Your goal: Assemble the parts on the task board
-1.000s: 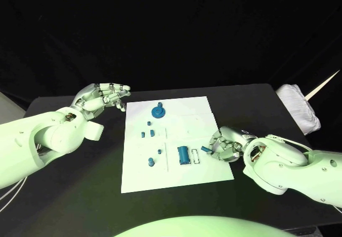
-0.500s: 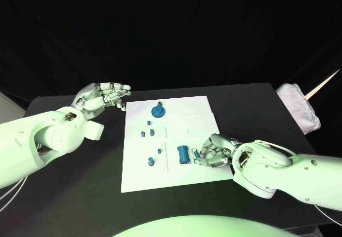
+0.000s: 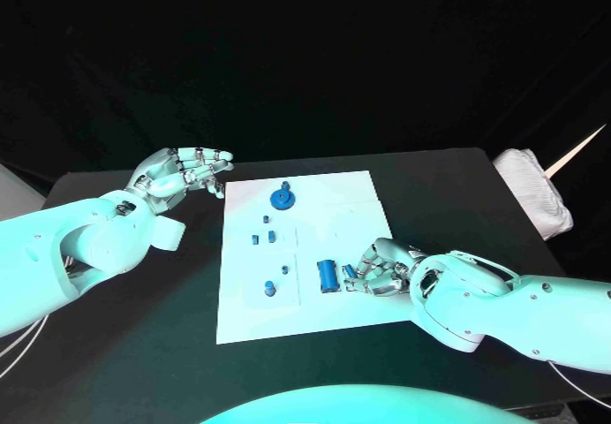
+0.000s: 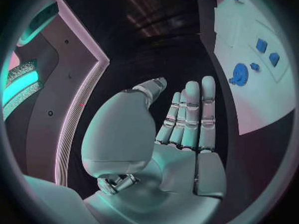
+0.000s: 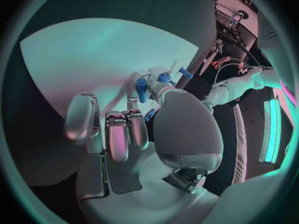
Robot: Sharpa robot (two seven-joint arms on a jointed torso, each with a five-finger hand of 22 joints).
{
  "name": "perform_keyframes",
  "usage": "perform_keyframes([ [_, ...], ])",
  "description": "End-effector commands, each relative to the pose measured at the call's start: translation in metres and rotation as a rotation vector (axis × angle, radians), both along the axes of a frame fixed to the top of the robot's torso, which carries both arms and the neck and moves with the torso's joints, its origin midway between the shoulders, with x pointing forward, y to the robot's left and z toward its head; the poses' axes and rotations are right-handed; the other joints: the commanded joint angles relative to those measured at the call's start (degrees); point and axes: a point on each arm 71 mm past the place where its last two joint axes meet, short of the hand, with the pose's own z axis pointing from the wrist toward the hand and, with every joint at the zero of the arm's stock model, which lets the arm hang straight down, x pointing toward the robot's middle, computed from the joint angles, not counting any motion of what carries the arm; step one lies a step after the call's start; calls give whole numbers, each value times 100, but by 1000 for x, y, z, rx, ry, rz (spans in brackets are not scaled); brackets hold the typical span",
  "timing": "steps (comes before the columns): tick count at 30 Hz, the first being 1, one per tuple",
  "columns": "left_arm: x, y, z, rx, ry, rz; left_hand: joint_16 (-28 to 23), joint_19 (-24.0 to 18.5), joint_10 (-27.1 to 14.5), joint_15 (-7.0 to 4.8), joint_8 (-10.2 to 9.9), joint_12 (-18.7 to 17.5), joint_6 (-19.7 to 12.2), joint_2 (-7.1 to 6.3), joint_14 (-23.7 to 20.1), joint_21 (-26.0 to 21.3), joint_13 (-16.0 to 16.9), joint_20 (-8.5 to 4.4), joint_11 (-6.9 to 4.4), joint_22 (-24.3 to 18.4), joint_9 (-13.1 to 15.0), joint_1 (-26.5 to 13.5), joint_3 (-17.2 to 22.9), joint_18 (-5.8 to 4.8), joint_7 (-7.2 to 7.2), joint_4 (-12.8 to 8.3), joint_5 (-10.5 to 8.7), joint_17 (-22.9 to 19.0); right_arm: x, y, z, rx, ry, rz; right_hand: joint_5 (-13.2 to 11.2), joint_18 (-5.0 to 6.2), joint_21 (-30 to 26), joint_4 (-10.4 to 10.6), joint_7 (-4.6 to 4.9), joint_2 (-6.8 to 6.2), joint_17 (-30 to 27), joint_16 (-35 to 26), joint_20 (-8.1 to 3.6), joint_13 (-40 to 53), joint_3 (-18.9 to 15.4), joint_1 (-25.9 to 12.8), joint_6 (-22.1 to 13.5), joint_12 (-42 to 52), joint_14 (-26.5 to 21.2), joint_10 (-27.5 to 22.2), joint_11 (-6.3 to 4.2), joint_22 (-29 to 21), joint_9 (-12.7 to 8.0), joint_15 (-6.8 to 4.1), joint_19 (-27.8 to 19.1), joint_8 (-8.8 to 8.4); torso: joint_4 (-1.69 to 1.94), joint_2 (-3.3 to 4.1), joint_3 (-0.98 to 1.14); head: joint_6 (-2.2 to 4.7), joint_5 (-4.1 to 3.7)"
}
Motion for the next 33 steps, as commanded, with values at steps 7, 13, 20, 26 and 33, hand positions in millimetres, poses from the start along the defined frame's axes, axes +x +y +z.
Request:
perform_keyframes([
  [7,0,-1,1,-5,-3,-8,0,35,-35,-7,17,22,-26,40,-46,-19,-10,-6,-7,-8,0,-10,2,84,76,26,11,-7,-1,3,1,27,-21,-16,45,-60,63,0,23,25,1507,21,-37,1228,-51,-76,20,37,607,437,-37,613,-5,-45,133,-5,4,3,6,2,9],
  [13,0,-1,1,-4,-2,-8,0,35,-35,-7,17,22,-26,40,-46,-19,-10,-6,-7,-8,0,-10,2,84,76,26,11,-7,-3,6,2,38,-18,-2,32,-61,69,13,26,19,1507,21,-39,1234,-163,-288,37,43,607,442,-35,625,-20,-45,141,-15,0,1,3,-13,22],
  [20,0,0,1,-3,0,-7,0,35,-37,-5,20,23,-23,40,-46,-20,-12,-6,-6,-8,0,-17,-2,83,77,33,9,-8,-5,6,2,39,-11,2,343,-58,40,11,21,10,1507,21,-42,1235,-413,-627,56,32,607,440,-38,636,-45,-48,141,-35,-12,-4,2,-25,31],
  [26,0,0,0,-2,2,-6,0,35,-37,-5,20,23,-23,40,-46,-20,-12,-6,-6,-8,0,-17,-2,83,77,33,9,-8,-6,5,3,44,-14,0,415,-55,12,17,21,6,1507,21,-42,1232,-497,-709,54,21,607,437,-38,633,-50,-48,137,-40,-4,-3,4,-16,22],
  [33,0,0,0,-2,2,-7,0,35,-37,-5,20,23,-23,40,-46,-20,-12,-6,-6,-8,0,-17,-2,83,77,33,9,-8,-6,5,4,46,-19,0,421,-53,-2,19,21,7,1507,21,-42,1229,-510,-725,54,14,607,435,-38,629,-51,-48,135,-41,-1,-2,2,-20,28],
])
